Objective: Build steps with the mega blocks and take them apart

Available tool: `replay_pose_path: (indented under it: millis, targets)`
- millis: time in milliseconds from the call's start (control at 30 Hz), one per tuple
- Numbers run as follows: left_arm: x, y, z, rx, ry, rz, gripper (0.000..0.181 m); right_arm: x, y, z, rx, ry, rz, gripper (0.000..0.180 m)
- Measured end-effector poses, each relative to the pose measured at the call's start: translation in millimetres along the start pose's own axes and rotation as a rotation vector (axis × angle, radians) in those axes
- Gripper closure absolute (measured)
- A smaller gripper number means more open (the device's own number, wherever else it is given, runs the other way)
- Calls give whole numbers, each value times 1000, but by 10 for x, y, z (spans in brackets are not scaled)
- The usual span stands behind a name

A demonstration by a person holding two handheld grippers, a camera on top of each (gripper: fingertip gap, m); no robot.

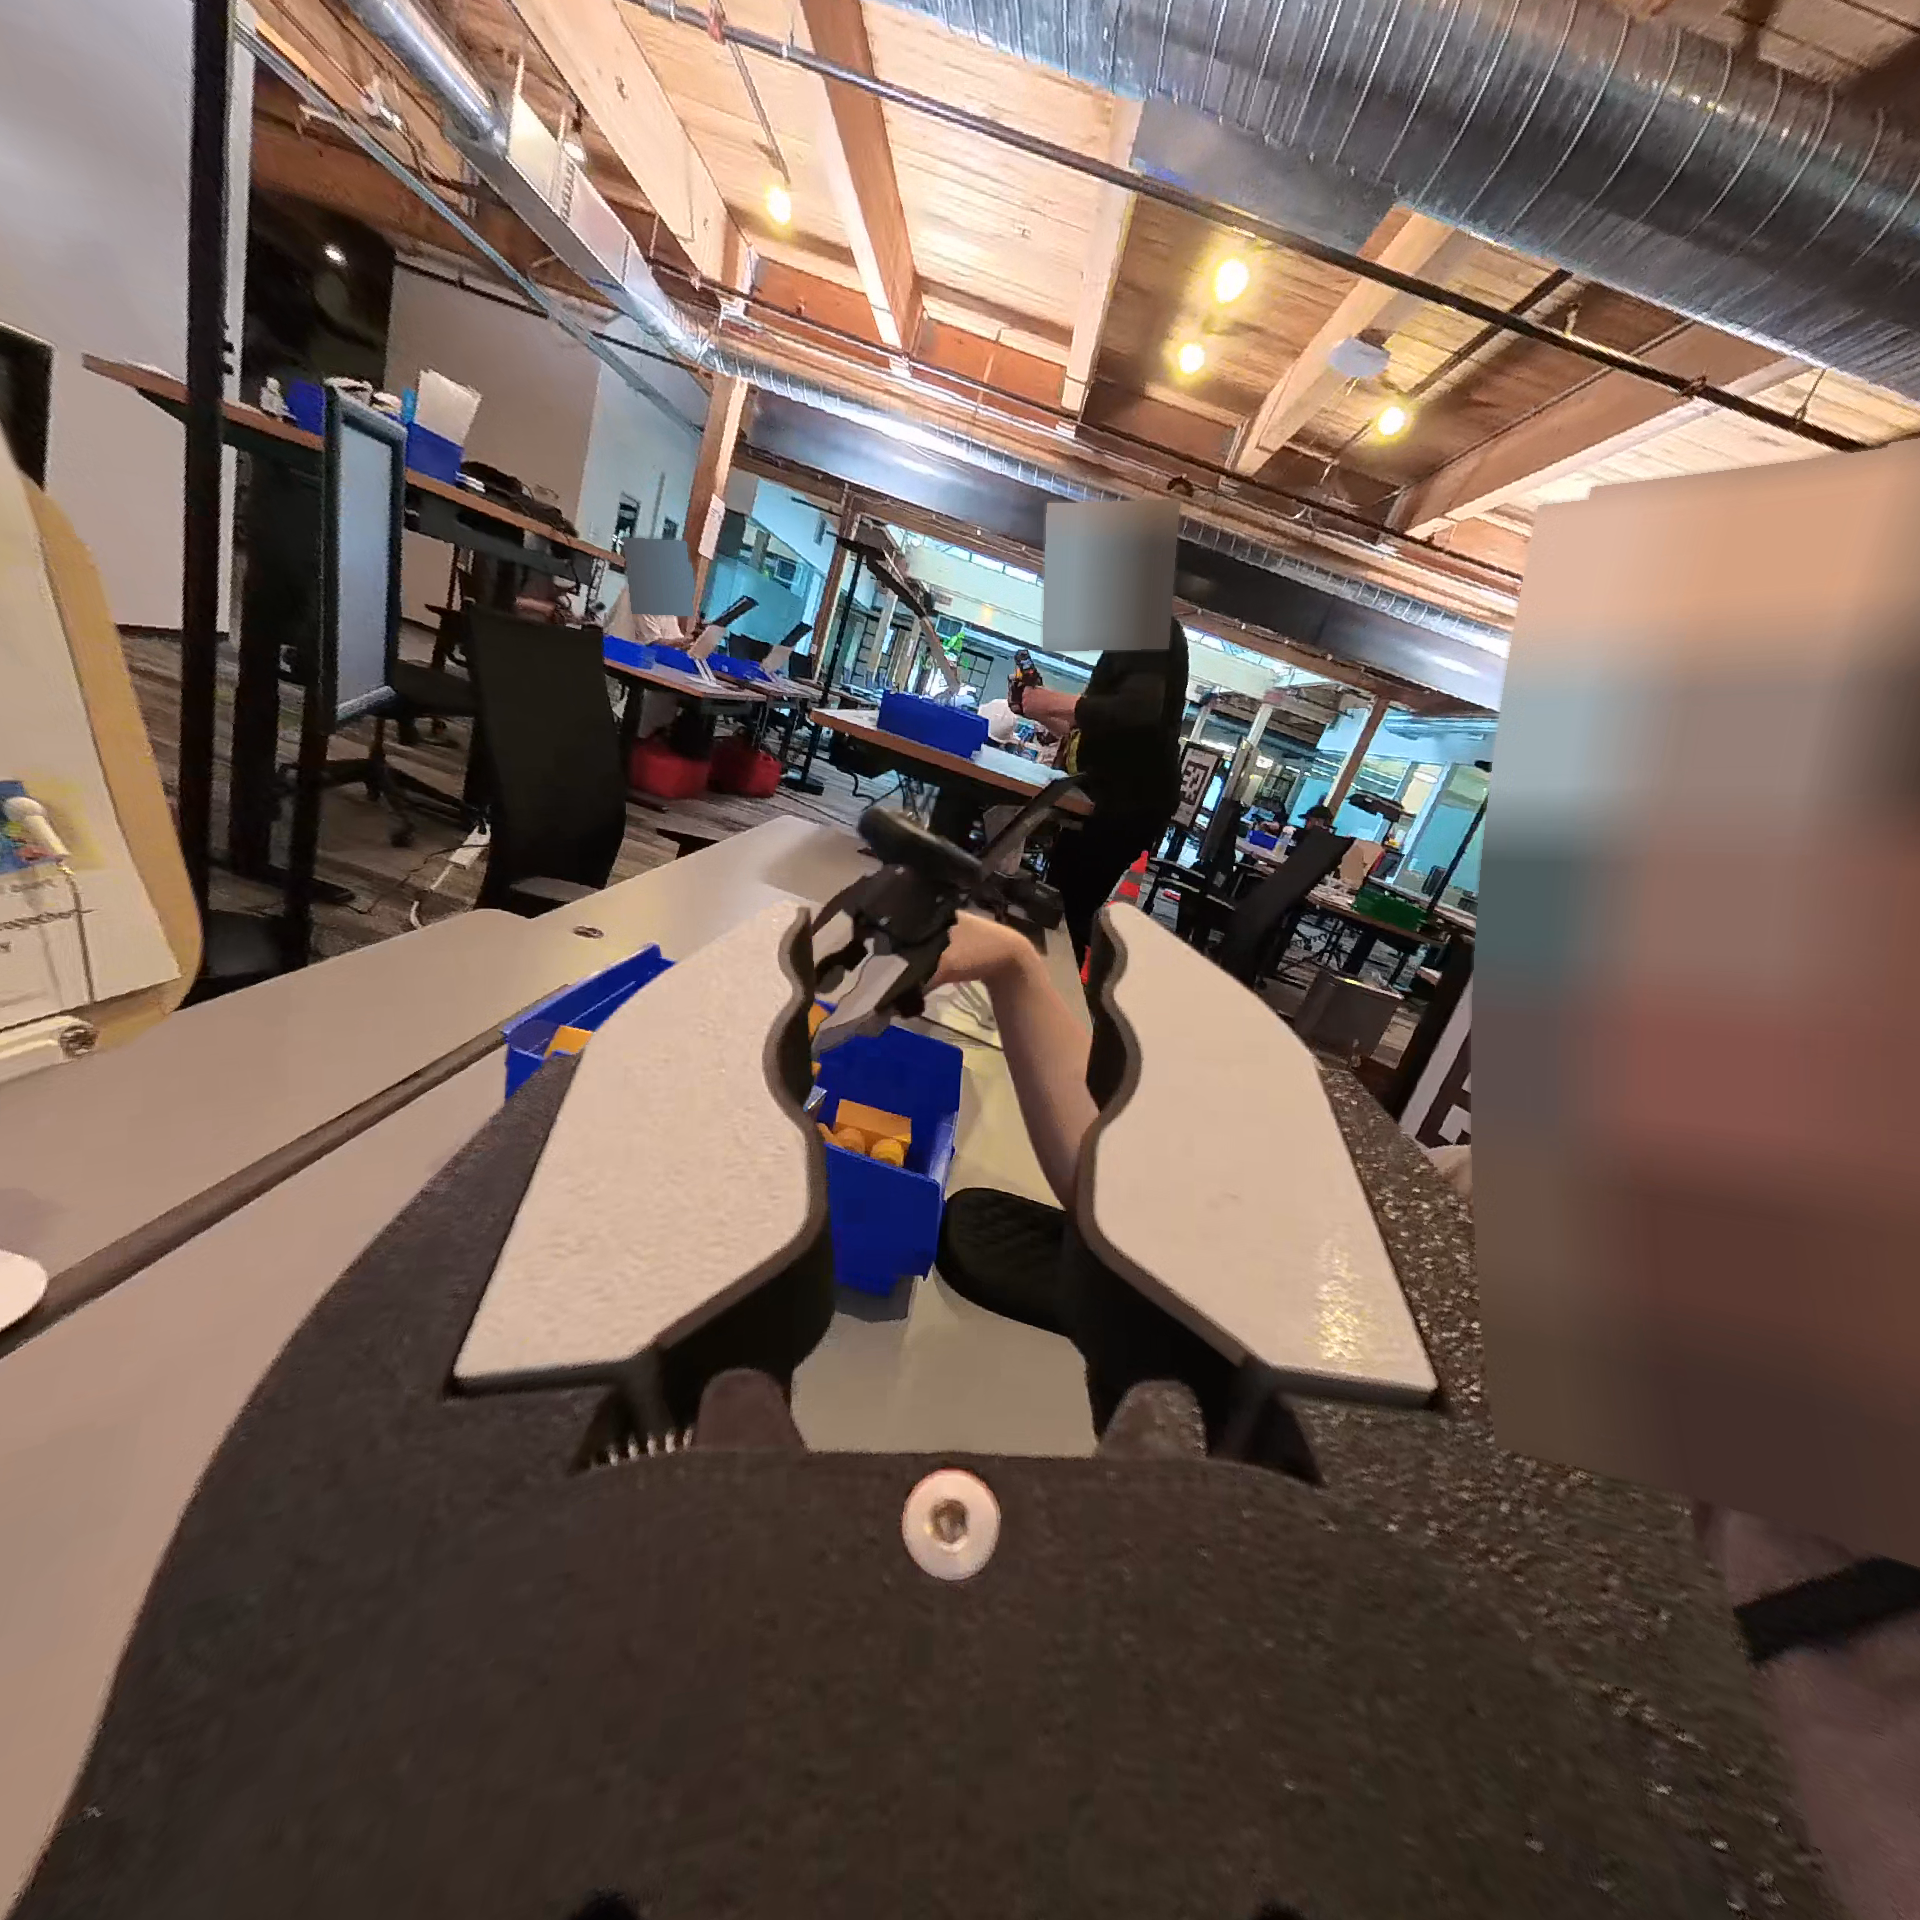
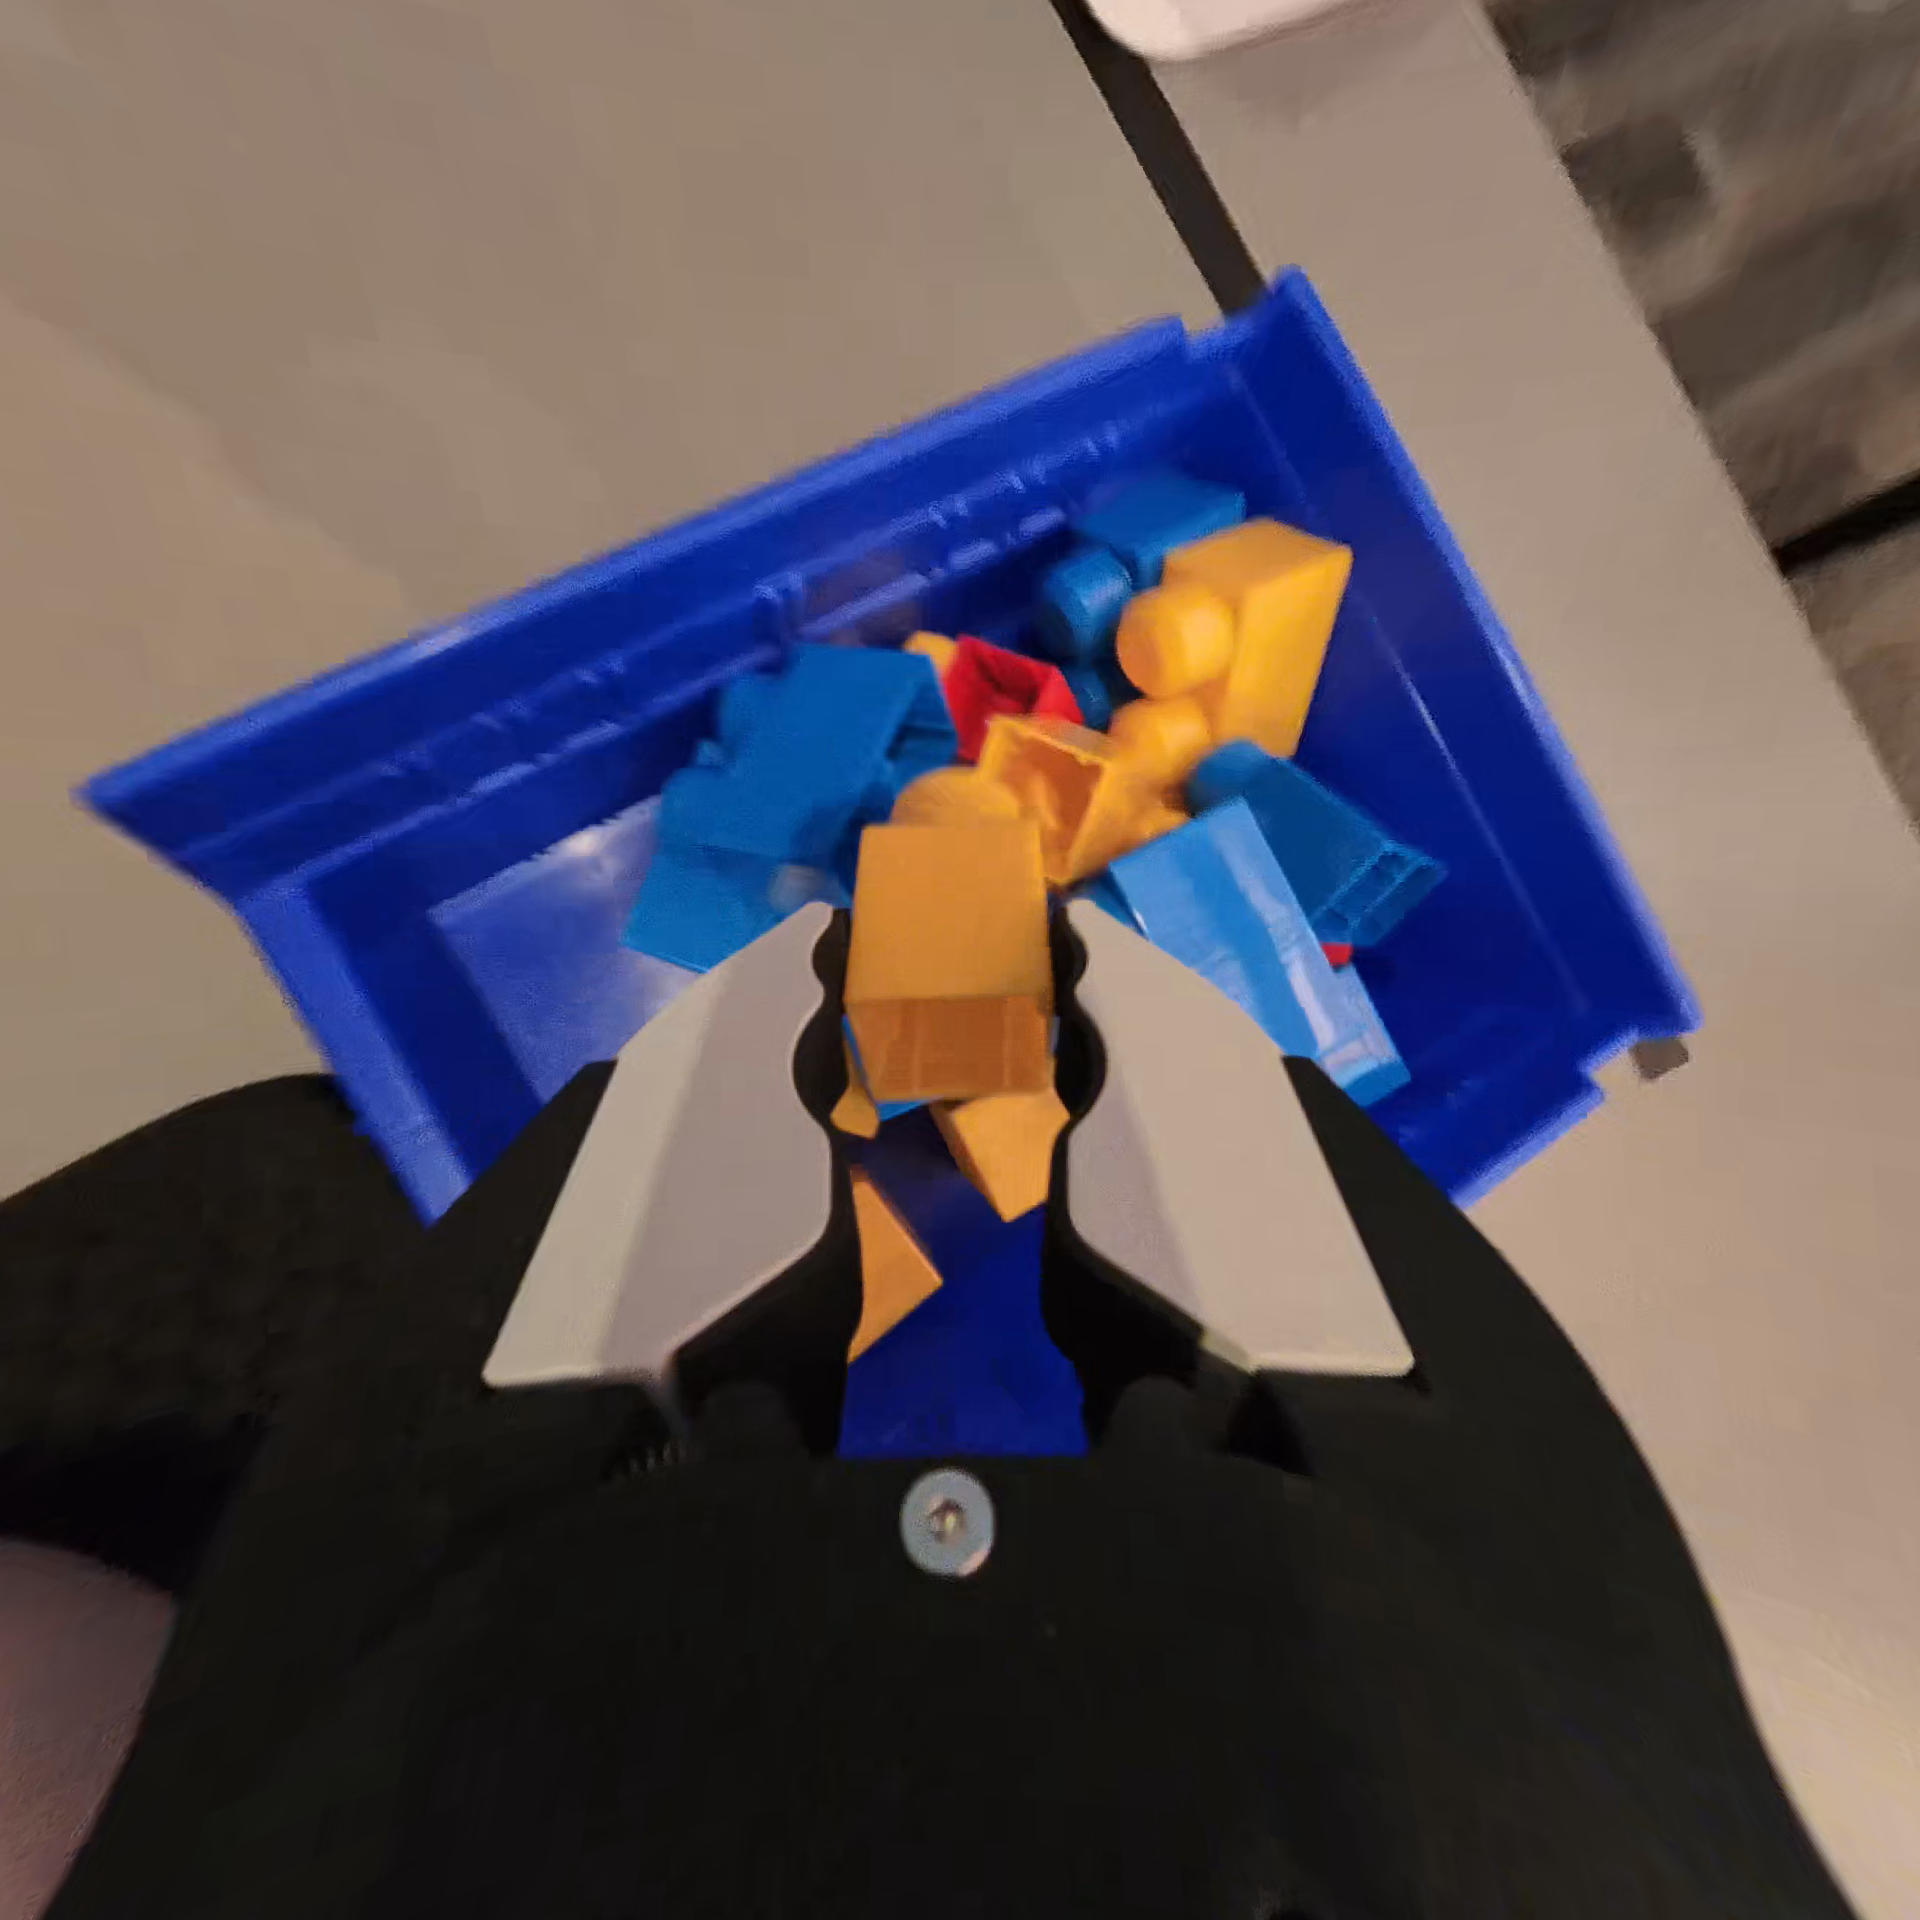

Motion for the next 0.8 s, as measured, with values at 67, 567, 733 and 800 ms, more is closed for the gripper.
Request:
replay_pose_path:
  millis: [67,567,733,800]
  targets:
    - [-2,-76,-47,12,-5,-14,130,-41,155,73,49,33,-55,142]
    - [-213,-1440,-704,-228,316,-677,135,-315,-450,120,-169,131,287,136]
    - [-197,-1420,-680,-176,326,-719,135,-323,-142,61,-71,108,248,136]
    - [-175,-1384,-665,-160,323,-718,135,-341,-30,31,-66,117,230,136]
Point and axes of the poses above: each gripper's, where its closed fingertips meet, y out along the fingers, z out of its underside, x = y × z across the jaws, the point moved 8 cm from there along -y, back along the fingers, and after that the axes turned 2 degrees about y, right-handed, at the moved point
